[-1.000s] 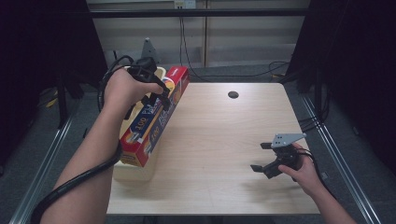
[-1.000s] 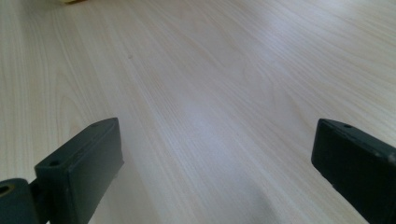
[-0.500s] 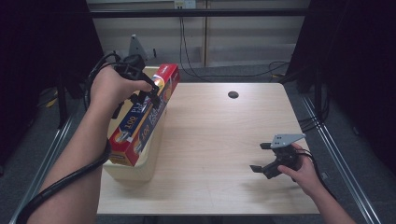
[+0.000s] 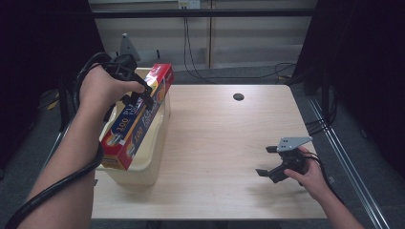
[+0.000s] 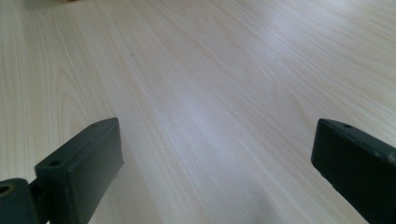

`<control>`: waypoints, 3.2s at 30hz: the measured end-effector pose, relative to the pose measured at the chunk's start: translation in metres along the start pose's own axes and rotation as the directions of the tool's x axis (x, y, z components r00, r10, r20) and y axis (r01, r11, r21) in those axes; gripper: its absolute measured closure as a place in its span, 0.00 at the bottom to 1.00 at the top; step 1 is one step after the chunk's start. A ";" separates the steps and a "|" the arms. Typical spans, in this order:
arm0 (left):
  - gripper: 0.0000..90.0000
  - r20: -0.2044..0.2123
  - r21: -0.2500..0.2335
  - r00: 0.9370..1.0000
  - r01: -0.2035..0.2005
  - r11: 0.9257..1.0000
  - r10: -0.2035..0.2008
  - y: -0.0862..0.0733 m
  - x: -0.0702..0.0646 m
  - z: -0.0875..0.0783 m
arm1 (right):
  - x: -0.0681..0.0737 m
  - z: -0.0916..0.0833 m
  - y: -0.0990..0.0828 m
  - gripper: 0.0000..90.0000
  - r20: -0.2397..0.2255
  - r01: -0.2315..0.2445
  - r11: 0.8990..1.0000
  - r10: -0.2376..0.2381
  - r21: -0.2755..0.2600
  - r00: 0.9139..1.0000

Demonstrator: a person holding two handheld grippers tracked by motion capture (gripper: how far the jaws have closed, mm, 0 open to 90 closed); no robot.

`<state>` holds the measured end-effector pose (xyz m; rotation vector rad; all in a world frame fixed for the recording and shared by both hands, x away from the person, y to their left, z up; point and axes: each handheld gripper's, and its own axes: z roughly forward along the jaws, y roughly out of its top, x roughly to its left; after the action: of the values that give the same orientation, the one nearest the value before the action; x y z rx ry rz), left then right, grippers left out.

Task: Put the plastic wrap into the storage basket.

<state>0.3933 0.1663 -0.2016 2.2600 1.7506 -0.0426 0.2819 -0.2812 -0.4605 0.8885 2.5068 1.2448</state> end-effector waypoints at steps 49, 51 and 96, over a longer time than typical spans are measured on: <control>0.46 -0.060 0.016 0.996 0.072 0.997 -0.071 -0.020 0.041 0.019 | 0.001 0.001 0.000 0.02 0.006 0.004 1.000 -0.004 -0.002 1.000; 0.46 -0.061 0.015 0.995 0.079 0.997 -0.078 -0.021 0.041 0.022 | 0.001 0.001 0.000 0.02 0.004 0.007 1.000 -0.007 -0.003 1.000; 0.45 -0.031 0.079 0.993 0.117 0.990 -0.115 -0.027 0.057 0.069 | 0.001 0.001 0.000 0.02 0.005 0.014 1.000 -0.014 0.001 1.000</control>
<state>0.3929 0.2098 -0.2847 2.2210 1.9254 -0.1091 0.2814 -0.2794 -0.4610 0.8716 2.5049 1.2358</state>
